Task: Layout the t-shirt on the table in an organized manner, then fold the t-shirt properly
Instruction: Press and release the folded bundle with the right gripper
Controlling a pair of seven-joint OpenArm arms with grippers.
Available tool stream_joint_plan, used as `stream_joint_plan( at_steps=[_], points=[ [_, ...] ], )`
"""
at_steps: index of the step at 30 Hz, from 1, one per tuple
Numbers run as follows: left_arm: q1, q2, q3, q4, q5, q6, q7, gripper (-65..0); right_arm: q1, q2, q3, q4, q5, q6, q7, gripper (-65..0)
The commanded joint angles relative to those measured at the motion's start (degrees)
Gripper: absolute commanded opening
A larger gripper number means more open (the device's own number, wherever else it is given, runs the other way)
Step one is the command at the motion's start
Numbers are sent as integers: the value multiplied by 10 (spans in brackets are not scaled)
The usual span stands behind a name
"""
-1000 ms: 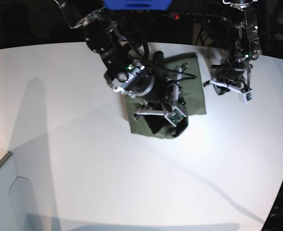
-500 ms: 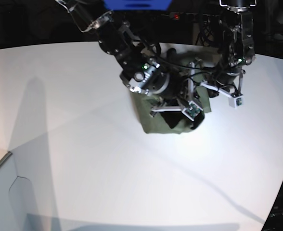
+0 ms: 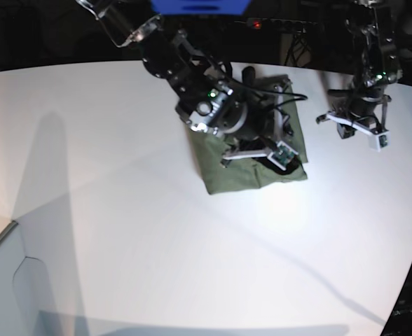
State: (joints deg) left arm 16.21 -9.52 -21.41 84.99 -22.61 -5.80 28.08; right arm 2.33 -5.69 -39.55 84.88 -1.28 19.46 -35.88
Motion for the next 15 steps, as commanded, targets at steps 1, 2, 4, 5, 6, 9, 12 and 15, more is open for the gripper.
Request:
stream_joint_plan(
  at_steps=[1, 2, 4, 5, 6, 9, 12, 15],
  points=[
    [1, -5, -13, 15, -3, -2, -11, -631, 8, -11, -13, 12, 10, -1, 15, -475],
    [1, -5, -25, 19, -3, -2, -11, -617, 8, -11, -16, 16, 10, -1, 15, -475],
    [1, -5, -47, 21, -3, -2, -11, -566, 6, -9, -8, 36, 10, -1, 15, -475],
    [1, -5, -58, 21, -3, -2, -11, -537, 6, -8, 0, 47, 10, -1, 13, -474],
    [1, -4, -69, 21, -3, -2, -11, -511, 3, -8, 13, 59, 10, -1, 10, -474],
    [7, 7, -94, 22, -3, -2, -11, -455, -21, 0, 63, 100, 10, -1, 9, -459],
    [5, 9, -113, 20, -3, -2, -11, -429, -34, 18, 95, 127, 11, -3, 9, -413],
    [5, 9, -114, 21, -3, -2, -11, -426, -47, 37, 120, 134, 11, -3, 10, -379]
  ],
)
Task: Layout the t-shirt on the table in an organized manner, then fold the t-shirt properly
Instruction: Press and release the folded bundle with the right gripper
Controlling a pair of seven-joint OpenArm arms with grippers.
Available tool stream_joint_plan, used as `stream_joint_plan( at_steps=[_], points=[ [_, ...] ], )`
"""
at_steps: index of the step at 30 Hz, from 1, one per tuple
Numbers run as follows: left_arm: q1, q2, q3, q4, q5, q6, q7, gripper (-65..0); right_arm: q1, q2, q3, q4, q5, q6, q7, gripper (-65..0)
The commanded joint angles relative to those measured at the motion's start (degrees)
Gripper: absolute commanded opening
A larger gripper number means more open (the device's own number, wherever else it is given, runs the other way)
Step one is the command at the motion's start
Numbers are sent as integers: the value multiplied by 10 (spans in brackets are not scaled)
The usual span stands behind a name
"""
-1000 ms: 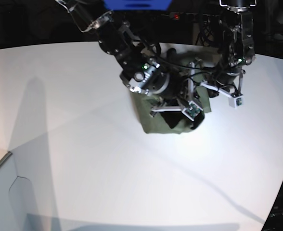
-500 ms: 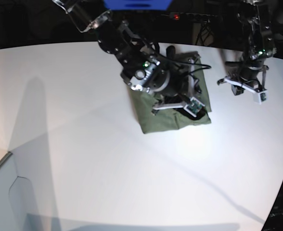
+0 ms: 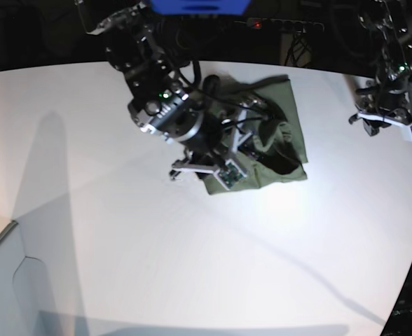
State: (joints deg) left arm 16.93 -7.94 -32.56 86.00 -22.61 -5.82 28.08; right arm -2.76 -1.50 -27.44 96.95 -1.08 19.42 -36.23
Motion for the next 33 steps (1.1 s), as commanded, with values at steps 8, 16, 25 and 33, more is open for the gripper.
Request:
stream_joint_plan(
  at_steps=[8, 16, 25, 33],
  points=[
    [-4, -7, -4, 8, -3, -2, -11, -426, -43, 0, 15, 10, 9, -1, 16, -371],
    [-11, -9, -4, 11, -3, -2, -11, -426, -36, 0, -130, -66, 9, 0, 18, -369],
    [-7, -13, -5, 12, -3, -2, -11, -425, -5, 15, -238, -78, 8, 0, 18, -369],
    [-6, -1, -56, 48, -3, -2, -8, -424, -8, 62, -207, 16, 8, -1, 18, -369]
  ],
)
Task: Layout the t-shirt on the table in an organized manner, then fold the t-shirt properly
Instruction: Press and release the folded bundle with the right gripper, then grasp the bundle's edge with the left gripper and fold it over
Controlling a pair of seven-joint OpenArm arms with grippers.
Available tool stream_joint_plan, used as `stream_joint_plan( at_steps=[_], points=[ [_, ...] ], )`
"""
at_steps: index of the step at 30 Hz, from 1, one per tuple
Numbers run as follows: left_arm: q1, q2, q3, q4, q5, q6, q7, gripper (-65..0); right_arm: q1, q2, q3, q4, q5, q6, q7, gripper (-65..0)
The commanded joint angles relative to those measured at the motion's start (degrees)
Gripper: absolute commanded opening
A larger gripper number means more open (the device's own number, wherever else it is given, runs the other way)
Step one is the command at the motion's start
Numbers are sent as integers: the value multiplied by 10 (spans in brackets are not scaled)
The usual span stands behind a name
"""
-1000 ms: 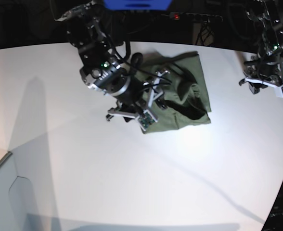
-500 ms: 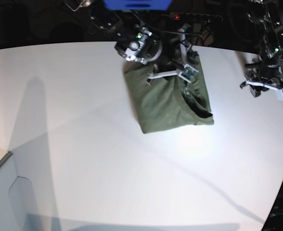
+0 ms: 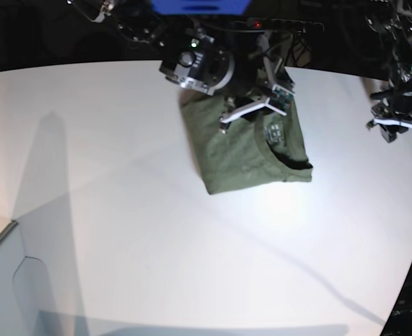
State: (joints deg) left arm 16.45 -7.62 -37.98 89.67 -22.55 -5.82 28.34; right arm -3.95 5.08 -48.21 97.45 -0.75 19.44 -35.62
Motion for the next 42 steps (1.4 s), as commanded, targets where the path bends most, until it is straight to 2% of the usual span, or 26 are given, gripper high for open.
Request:
stream_joint_plan(
  at_steps=[1, 4, 6, 7, 10, 12, 16, 22, 28, 31, 42],
  points=[
    [-1, -1, -7, 19, -4, -2, -1, -424, 3, -3, 16, 13, 4, -1, 12, -369],
    [-7, 1, -25, 47, -4, -3, 43, -423, 3, -3, 50, 17, 5, -1, 12, -369],
    [-8, 2, -29, 66, -5, -3, 68, -401, 3, -5, 71, 17, 5, -1, 12, -369],
    [-10, 5, -28, 78, -12, -3, 76, -365, 3, -5, 84, 17, 5, -1, 12, -369],
    [-15, 21, -27, 105, -53, -3, 106, -203, 3, -5, 112, 17, 5, -1, 12, -369],
    [-15, 26, -14, 122, -76, -3, 133, -137, 3, -4, 132, 17, 5, -1, 11, -369],
    [-18, 45, 41, 125, -106, -2, 145, -134, 2, -4, 184, 16, 6, -1, 11, -369],
    [-73, 89, 83, 82, -67, -2, 145, -134, -9, -5, 248, 16, 6, -1, 11, -369],
    [-124, 101, 117, 2, -51, -1, 145, -135, -22, -3, 264, 16, 6, -1, 10, -369],
    [-137, 101, 130, -22, -55, -1, 144, -185, -23, -2, 264, 16, 6, -1, 8, -369],
    [-151, 101, 132, -39, -56, -1, 144, -573, -28, -2, 264, 12, 6, -1, 8, -369]
  ],
)
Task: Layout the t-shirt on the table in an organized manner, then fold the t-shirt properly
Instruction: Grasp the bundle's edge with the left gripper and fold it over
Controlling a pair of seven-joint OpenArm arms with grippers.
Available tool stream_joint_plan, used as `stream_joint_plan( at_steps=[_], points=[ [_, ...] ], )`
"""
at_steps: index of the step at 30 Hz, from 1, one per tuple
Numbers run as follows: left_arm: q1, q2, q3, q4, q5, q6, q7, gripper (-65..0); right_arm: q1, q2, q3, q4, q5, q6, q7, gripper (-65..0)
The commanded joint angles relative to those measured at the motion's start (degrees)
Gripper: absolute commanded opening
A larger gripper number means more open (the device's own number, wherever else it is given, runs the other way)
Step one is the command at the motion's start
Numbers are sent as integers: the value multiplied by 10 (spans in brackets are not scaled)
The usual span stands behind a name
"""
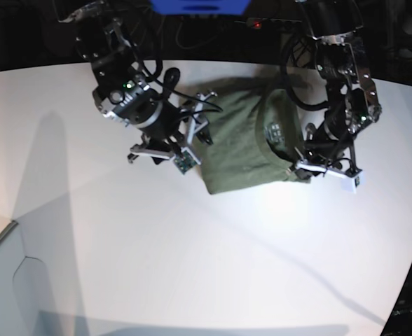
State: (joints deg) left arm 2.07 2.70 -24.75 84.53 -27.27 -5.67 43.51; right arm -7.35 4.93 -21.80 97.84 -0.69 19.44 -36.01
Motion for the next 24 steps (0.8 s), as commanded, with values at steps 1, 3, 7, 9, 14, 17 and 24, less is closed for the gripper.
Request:
stream_joint_plan(
  at_steps=[1, 3, 7, 9, 14, 17, 24],
  points=[
    [-5, -2, -1, 12, -9, -3, -7, -623, 6, 0, 0, 8, 6, -1, 13, -369],
    [7, -3, -1, 13, -9, -3, -6, -650, 6, 0, 0, 8, 6, -1, 13, -369],
    [33, -3, -1, 67, -9, -3, -6, -649, 6, 0, 0, 8, 6, -1, 13, -369],
    [44, -3, -1, 97, -9, -3, -6, -648, 7, 0, 0, 8, 6, -1, 14, -369],
    [49, -3, -37, 90, -9, -3, -6, -648, 6, 0, 0, 8, 6, -1, 14, -369],
    [49, -3, -61, 65, -9, -3, 0, -649, 6, 0, 0, 8, 6, -1, 14, -369],
    [55, -5, -87, 13, -9, -3, -3, -645, 5, -1, 0, 8, 6, -1, 14, -369]
  ],
)
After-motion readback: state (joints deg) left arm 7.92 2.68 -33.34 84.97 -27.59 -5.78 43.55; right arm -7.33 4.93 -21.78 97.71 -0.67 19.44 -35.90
